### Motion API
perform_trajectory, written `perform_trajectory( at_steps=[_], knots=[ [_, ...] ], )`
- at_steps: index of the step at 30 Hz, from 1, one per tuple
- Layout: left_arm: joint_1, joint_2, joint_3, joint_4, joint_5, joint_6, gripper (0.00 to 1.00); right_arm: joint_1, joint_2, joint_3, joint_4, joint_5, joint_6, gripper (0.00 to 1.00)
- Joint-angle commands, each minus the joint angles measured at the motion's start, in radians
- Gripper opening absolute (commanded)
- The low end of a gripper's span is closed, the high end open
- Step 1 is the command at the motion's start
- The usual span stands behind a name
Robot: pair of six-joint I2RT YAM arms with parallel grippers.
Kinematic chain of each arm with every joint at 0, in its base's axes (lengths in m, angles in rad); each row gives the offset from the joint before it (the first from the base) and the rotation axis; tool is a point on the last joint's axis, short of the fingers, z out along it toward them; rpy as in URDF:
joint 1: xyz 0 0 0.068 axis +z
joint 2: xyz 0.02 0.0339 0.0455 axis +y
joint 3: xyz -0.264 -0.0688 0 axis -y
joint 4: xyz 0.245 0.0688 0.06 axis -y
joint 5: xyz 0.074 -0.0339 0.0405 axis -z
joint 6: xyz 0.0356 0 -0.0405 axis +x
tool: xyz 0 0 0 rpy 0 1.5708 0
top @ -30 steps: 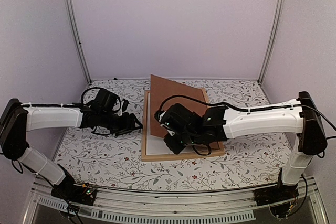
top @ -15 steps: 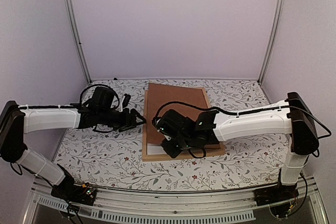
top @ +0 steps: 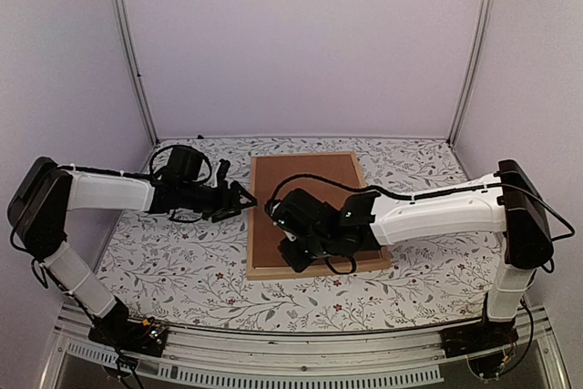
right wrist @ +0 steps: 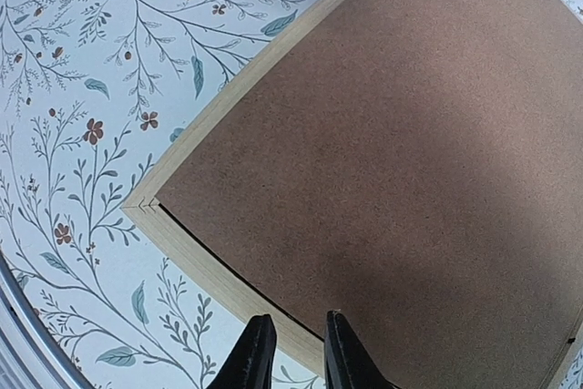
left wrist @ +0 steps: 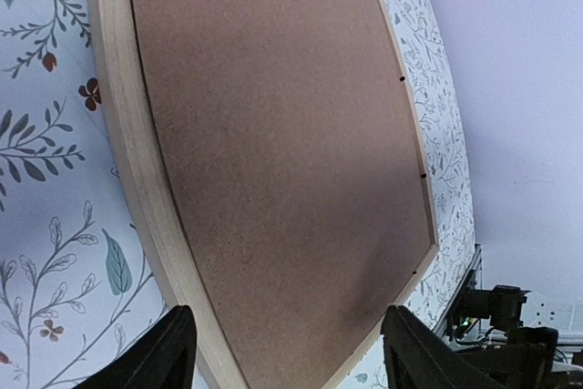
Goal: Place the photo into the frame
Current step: Place the backboard on the frame body.
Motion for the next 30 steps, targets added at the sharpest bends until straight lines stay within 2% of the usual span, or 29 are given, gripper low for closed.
perform_trajectory(
  at_steps=[1, 7, 11, 15, 23, 30],
  knots=[
    [0.009, 0.05, 0.045, 0.01, -0.001, 0.045, 0.73, -0.014, -0.017, -0.04, 0.022, 0.026, 0.028, 0.25],
    [0.009, 0.079, 0.069, -0.011, -0.024, 0.072, 0.73, -0.067, -0.078, -0.107, 0.025, 0.019, 0.07, 0.4],
    [0.008, 0.079, 0.077, -0.041, -0.037, 0.085, 0.73, -0.143, -0.136, -0.184, 0.027, -0.007, 0.111, 0.59],
    [-0.003, 0.077, 0.077, -0.109, -0.084, 0.094, 0.73, -0.242, -0.205, -0.256, 0.031, -0.033, 0.141, 0.69],
    [-0.021, 0.076, 0.067, -0.138, -0.127, 0.115, 0.73, -0.443, -0.32, -0.386, 0.09, -0.169, 0.162, 0.74],
    [-0.037, 0.12, 0.117, -0.149, -0.119, 0.12, 0.73, -0.582, -0.355, -0.48, 0.169, -0.347, 0.18, 0.79]
  ],
)
